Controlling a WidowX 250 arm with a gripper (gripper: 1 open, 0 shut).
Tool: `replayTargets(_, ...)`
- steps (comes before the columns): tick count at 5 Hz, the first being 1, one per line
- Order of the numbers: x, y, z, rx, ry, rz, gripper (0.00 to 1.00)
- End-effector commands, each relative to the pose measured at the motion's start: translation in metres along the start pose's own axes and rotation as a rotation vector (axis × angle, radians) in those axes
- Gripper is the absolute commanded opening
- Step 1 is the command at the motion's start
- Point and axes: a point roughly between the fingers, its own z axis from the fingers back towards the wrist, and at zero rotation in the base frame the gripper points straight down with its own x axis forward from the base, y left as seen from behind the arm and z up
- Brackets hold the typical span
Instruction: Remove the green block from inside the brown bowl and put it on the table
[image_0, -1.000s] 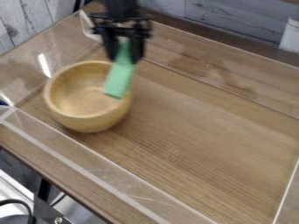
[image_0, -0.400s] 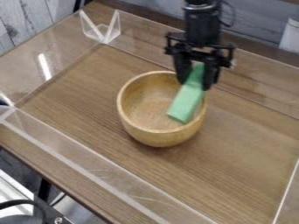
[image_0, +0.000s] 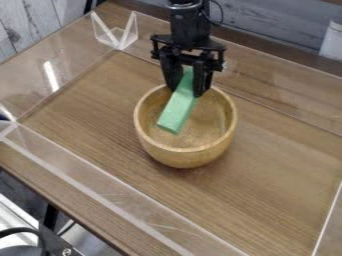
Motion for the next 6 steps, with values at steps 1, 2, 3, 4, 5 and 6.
replayTargets(1, 0.004, 0.012, 0.01, 0.015, -0.04, 0.008, 0.0)
replayTargets(2, 0.004, 0.023, 0.008, 0.022, -0.038, 0.028, 0.0)
replayTargets(3, 0.005, 0.033, 0.006, 0.029, -0.037, 0.048, 0.0)
replayTargets(4, 0.006, 0.037, 0.005, 0.032, -0.038, 0.054, 0.0)
replayTargets(5, 0.006, 0.039, 0.004, 0.034, -0.038, 0.057, 0.0)
replayTargets(6, 0.006, 0.042, 0.004, 0.037, -0.039, 0.065, 0.0)
